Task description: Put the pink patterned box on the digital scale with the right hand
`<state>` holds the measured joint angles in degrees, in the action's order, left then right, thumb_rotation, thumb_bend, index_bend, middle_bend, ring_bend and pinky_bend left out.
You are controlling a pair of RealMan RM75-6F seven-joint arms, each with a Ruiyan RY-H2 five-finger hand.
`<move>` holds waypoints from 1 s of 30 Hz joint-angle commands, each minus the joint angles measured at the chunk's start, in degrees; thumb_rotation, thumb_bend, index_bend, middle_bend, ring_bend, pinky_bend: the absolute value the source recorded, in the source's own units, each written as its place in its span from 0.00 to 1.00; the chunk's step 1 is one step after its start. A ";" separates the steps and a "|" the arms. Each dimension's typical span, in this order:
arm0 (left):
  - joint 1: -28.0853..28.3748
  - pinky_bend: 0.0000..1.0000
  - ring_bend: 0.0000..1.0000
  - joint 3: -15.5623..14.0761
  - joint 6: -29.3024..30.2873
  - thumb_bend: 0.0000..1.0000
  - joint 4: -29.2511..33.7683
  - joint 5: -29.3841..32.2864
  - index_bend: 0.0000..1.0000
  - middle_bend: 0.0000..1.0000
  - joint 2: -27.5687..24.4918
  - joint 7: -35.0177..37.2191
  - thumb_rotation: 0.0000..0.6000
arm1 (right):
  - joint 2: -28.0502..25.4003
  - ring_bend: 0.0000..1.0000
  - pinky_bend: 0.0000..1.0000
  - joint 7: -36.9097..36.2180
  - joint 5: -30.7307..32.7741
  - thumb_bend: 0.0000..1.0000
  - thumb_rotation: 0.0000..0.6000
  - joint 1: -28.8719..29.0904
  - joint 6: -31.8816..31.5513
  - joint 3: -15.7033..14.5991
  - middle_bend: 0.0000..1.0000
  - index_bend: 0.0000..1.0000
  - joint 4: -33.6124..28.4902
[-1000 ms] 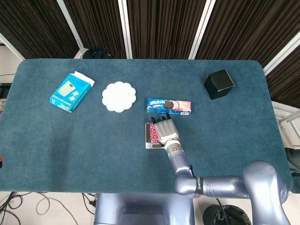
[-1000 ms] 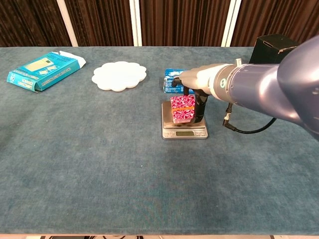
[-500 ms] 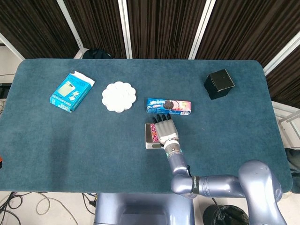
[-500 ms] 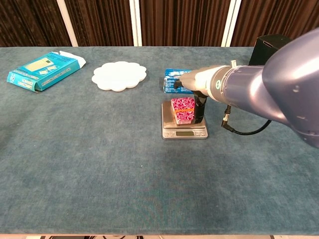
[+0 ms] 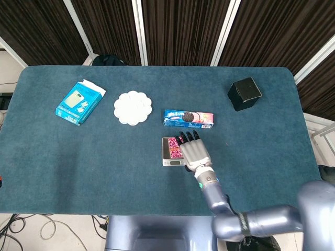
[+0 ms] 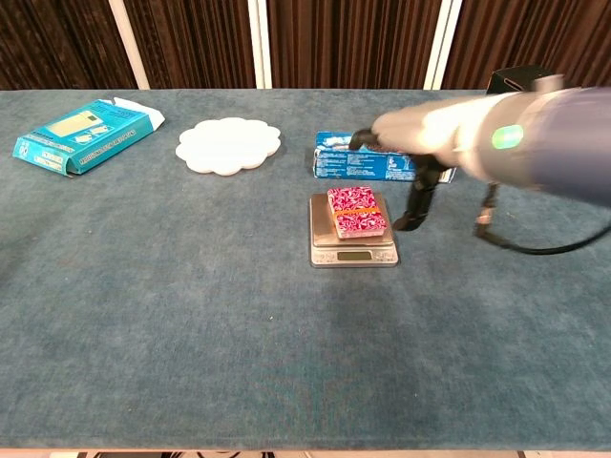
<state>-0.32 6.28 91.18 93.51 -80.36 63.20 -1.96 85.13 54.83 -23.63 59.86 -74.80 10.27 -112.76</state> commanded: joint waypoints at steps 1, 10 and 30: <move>0.04 0.00 0.00 -0.14 0.06 0.66 0.14 -0.27 0.08 0.00 0.12 -0.39 1.00 | -11.44 0.00 0.00 -11.14 -26.48 0.32 1.00 -12.40 -8.04 -12.52 0.00 0.00 -7.32; 0.15 0.00 0.00 -0.17 0.13 0.66 0.38 -0.20 0.08 0.00 0.73 -1.78 1.00 | -18.21 0.00 0.00 -32.22 -55.13 0.32 1.00 -30.18 -19.79 -26.26 0.00 0.00 3.61; -0.10 0.00 0.00 0.42 -0.76 0.66 1.91 1.99 0.08 0.00 0.02 -0.19 1.00 | -14.33 0.00 0.00 -38.10 -61.64 0.32 1.00 -48.50 -27.73 -22.36 0.00 0.00 19.29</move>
<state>-0.41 6.73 90.43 95.41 -78.32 63.22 -2.09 70.96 16.82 -85.17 12.09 -102.53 -12.91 -93.37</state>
